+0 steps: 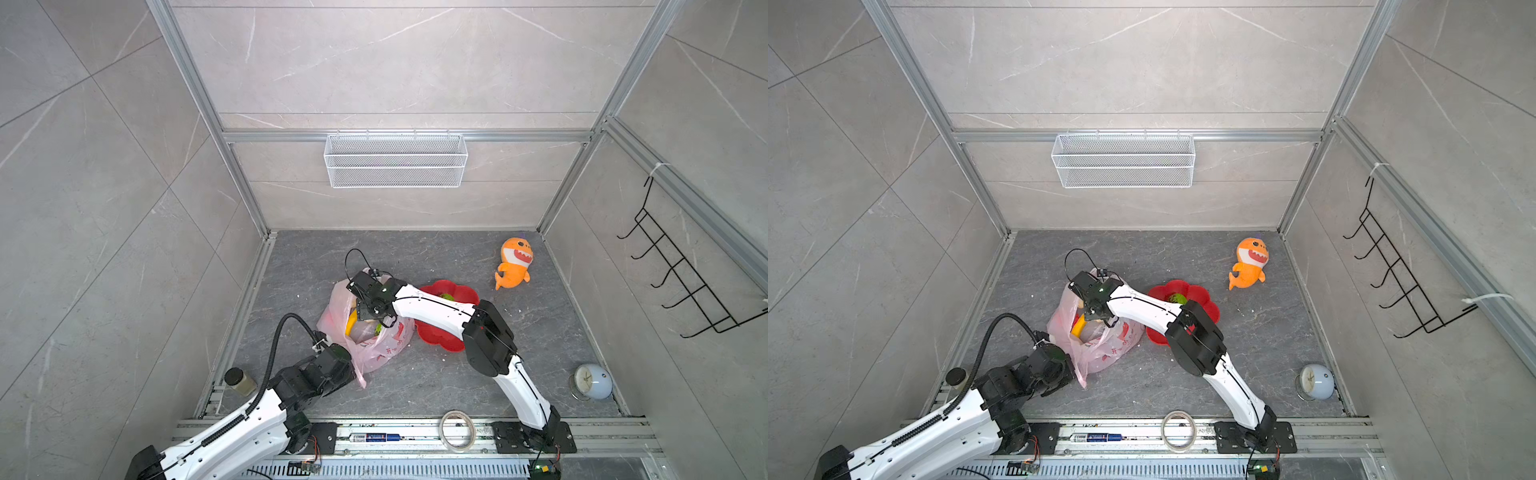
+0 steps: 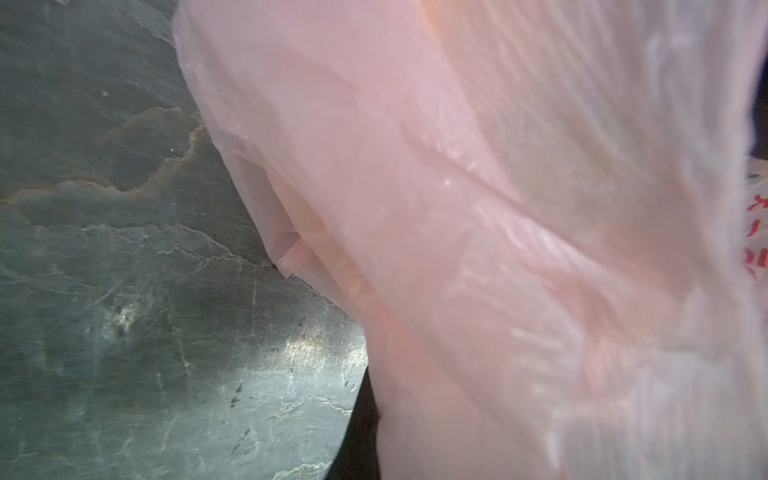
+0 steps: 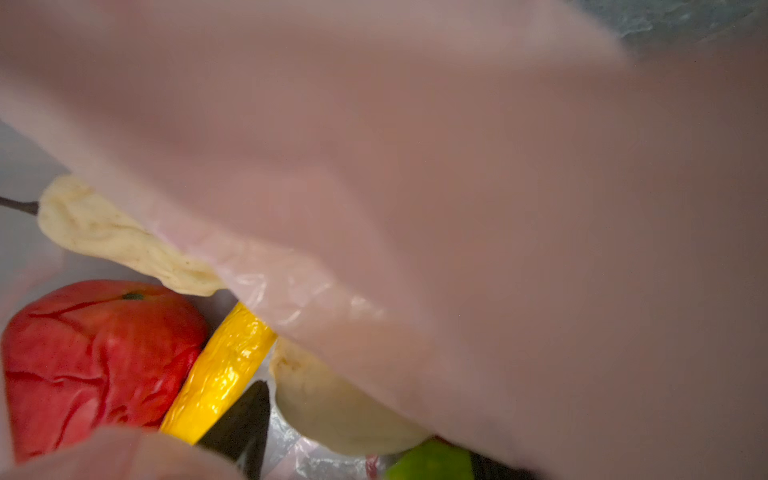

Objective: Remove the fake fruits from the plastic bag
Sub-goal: 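Lower the right gripper into the bag and grasp the pale pear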

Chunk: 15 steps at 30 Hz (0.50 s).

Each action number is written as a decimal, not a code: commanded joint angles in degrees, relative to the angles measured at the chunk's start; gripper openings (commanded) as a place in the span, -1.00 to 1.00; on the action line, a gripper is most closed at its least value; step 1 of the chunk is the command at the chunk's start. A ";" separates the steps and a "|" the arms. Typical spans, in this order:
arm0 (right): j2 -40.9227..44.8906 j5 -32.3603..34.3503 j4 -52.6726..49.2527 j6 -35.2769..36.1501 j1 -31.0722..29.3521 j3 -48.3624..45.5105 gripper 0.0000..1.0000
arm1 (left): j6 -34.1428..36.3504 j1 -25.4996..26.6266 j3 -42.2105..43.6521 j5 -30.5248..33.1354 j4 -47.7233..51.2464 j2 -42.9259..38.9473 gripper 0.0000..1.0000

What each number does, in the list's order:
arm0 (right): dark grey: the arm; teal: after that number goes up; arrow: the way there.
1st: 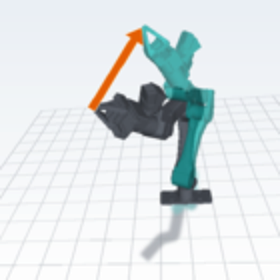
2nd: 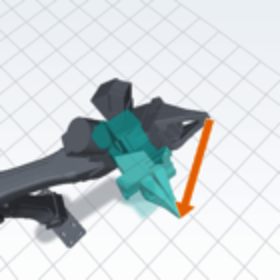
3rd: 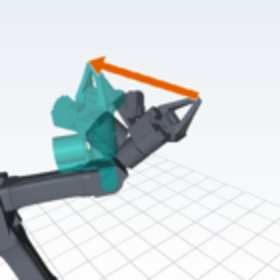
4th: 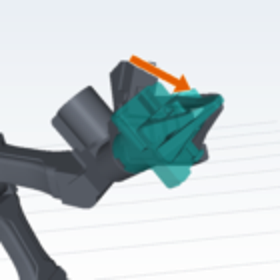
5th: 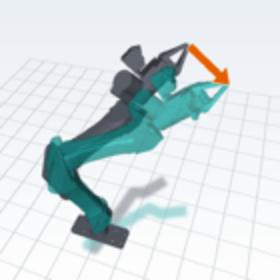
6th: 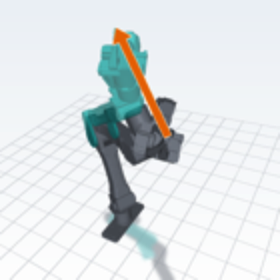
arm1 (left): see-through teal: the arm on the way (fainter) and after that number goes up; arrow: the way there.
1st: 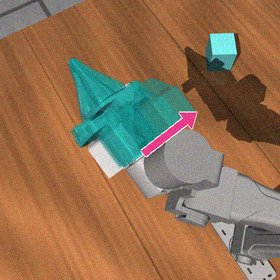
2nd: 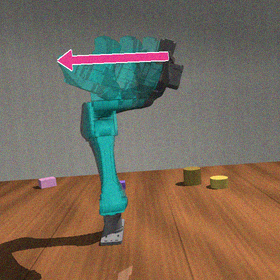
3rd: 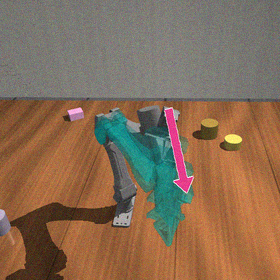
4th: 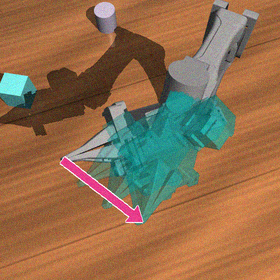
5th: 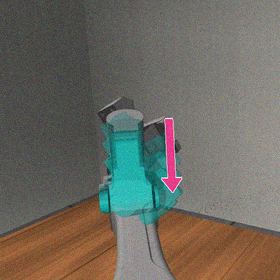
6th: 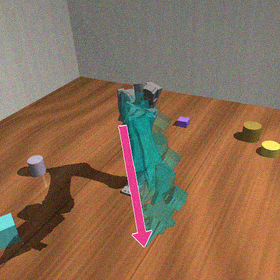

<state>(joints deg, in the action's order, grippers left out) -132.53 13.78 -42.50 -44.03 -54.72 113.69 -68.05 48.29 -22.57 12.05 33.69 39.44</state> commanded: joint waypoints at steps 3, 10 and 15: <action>-2.29 1.30 2.51 -3.19 0.14 0.49 0.50 | 0.57 0.23 0.70 0.43 -1.42 -0.24 -1.00; -3.61 1.69 4.39 -4.96 0.67 0.49 0.50 | 0.46 0.23 1.36 0.07 -0.70 -2.31 -1.00; -4.49 1.39 5.15 -6.13 0.99 0.96 0.51 | 0.13 0.23 1.56 -0.21 -0.69 -2.28 -1.00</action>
<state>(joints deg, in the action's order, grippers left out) -134.21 14.39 -37.58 -48.34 -54.28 113.69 -68.10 48.29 -21.39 11.86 33.12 37.30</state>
